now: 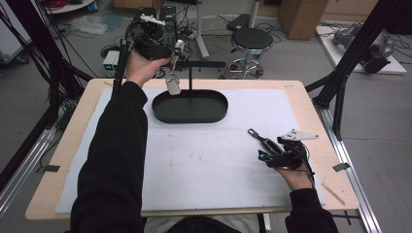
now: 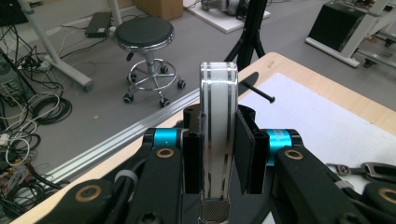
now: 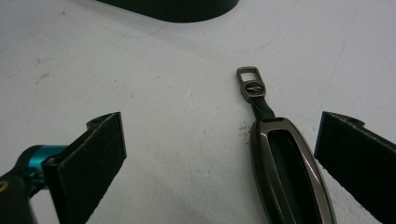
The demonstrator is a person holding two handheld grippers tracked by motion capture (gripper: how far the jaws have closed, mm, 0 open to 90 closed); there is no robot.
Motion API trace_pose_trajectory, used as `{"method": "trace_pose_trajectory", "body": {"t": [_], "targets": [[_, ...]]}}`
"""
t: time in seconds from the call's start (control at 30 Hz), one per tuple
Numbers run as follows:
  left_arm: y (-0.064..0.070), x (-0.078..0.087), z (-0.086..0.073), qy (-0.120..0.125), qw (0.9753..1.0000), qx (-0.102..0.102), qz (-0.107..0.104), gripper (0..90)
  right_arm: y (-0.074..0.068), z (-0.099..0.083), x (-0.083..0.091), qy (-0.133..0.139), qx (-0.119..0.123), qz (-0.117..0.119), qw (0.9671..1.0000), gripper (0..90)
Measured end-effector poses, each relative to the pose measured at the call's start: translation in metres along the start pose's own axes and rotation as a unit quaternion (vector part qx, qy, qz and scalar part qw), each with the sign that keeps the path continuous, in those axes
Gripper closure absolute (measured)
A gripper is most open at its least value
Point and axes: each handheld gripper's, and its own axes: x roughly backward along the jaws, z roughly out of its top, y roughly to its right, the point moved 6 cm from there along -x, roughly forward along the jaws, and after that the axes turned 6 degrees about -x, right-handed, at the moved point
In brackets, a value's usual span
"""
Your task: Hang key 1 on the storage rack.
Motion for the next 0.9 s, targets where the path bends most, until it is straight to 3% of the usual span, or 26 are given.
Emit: {"method": "trace_pose_trajectory", "body": {"t": [0.43,0.6,0.73,0.9], "targets": [[-0.004,-0.021,0.002,0.026,0.9993,0.026,0.005,74.6,-0.001,-0.001,0.0,-0.002,0.0,0.003,1.0,1.4],[-0.009,-0.028,0.0,0.025,0.9992,0.028,0.011,74.6,0.0,-0.003,0.0,-0.007,0.0,0.003,1.0,1.4],[-0.015,-0.032,0.0,0.039,0.998,0.05,0.004,74.6,0.001,-0.003,0.0,-0.007,0.001,0.0,1.0,1.4],[-0.021,-0.035,0.0,0.05,0.9968,0.061,0.011,74.6,0.003,-0.004,0.0,-0.009,0.001,-0.001,1.0,1.4]]}}
